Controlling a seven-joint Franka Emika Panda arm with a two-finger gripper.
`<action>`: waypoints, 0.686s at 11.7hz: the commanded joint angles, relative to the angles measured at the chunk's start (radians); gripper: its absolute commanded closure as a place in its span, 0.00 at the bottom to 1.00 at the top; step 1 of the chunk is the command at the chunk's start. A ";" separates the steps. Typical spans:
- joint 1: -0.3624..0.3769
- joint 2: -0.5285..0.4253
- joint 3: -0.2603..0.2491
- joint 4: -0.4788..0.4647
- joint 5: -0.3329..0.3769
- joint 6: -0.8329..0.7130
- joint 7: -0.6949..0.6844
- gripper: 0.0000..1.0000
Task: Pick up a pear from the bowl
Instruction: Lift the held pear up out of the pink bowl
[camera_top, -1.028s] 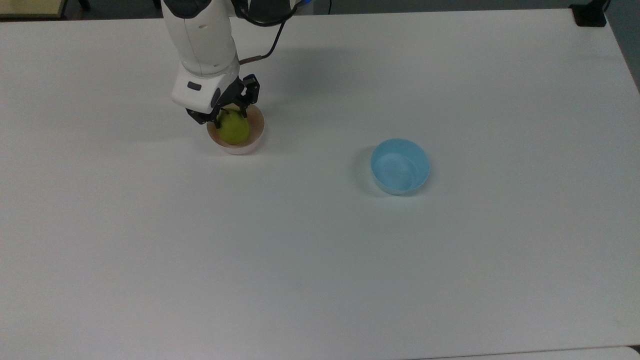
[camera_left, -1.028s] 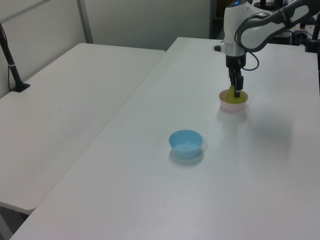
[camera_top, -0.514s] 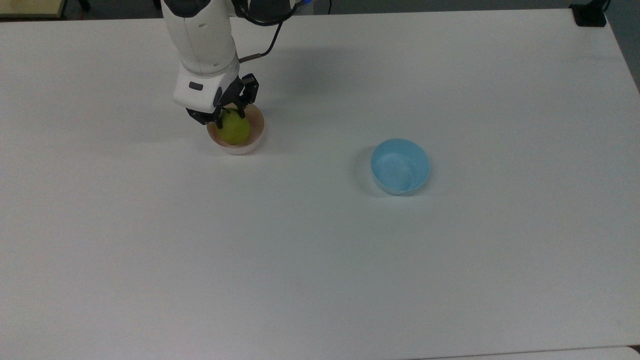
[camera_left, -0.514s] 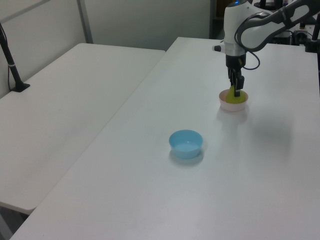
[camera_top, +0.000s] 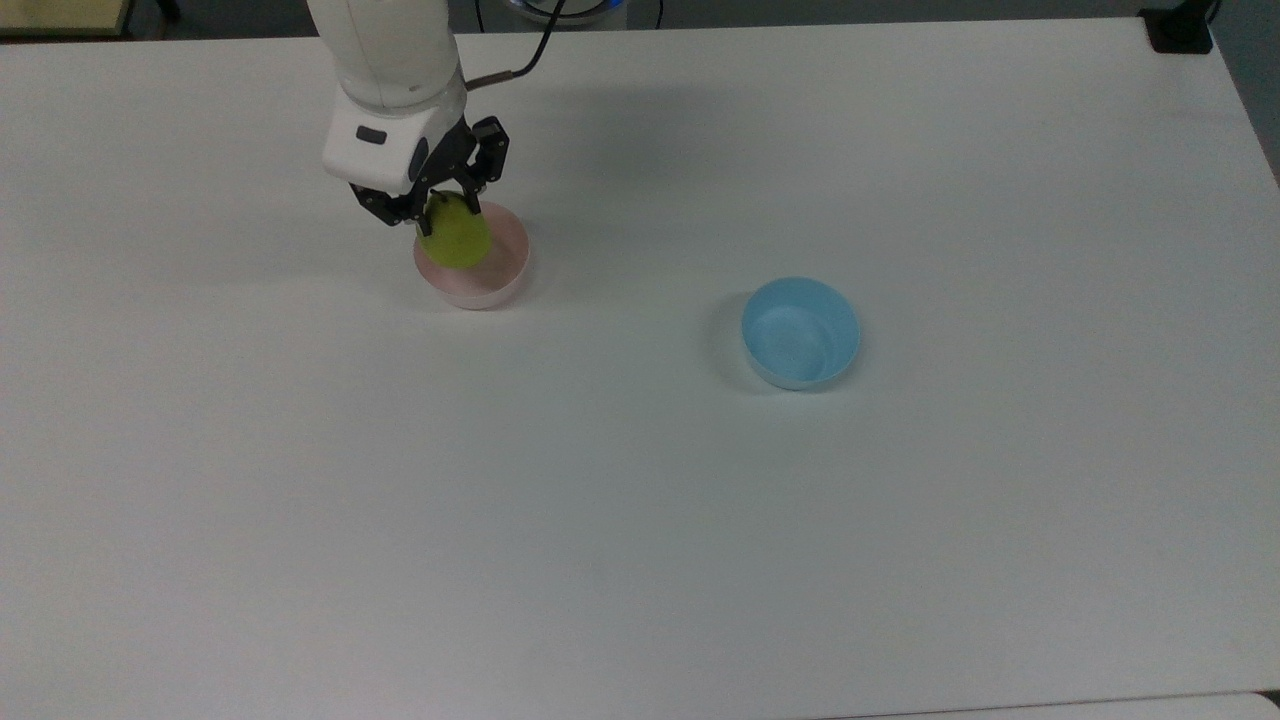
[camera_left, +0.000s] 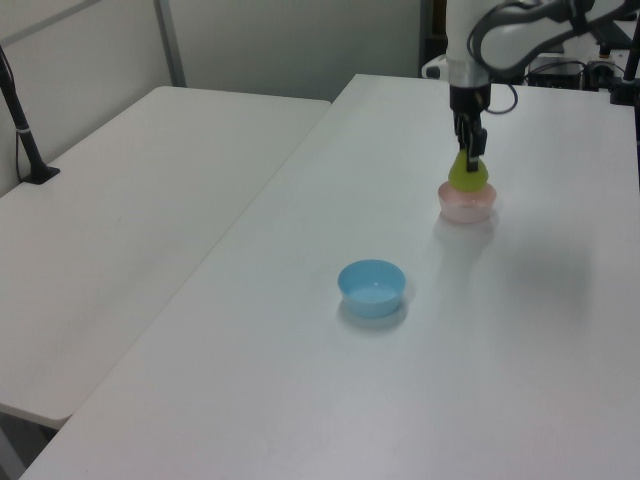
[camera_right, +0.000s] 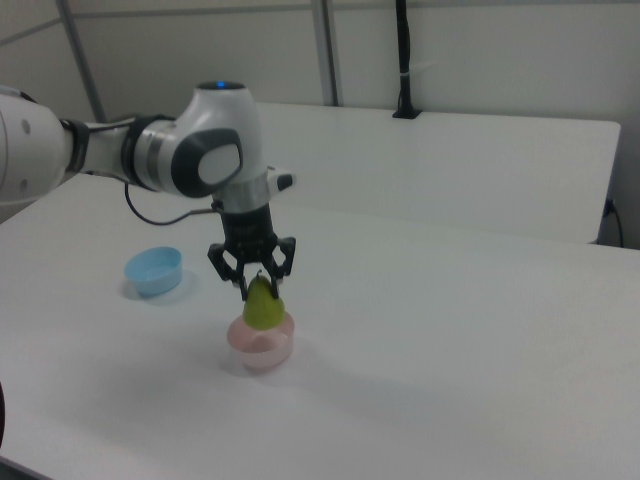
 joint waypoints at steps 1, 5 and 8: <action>0.013 -0.034 0.003 0.121 0.009 -0.162 -0.003 1.00; 0.016 -0.036 0.020 0.276 0.015 -0.299 0.043 1.00; -0.001 -0.013 0.017 0.323 0.013 -0.286 0.040 1.00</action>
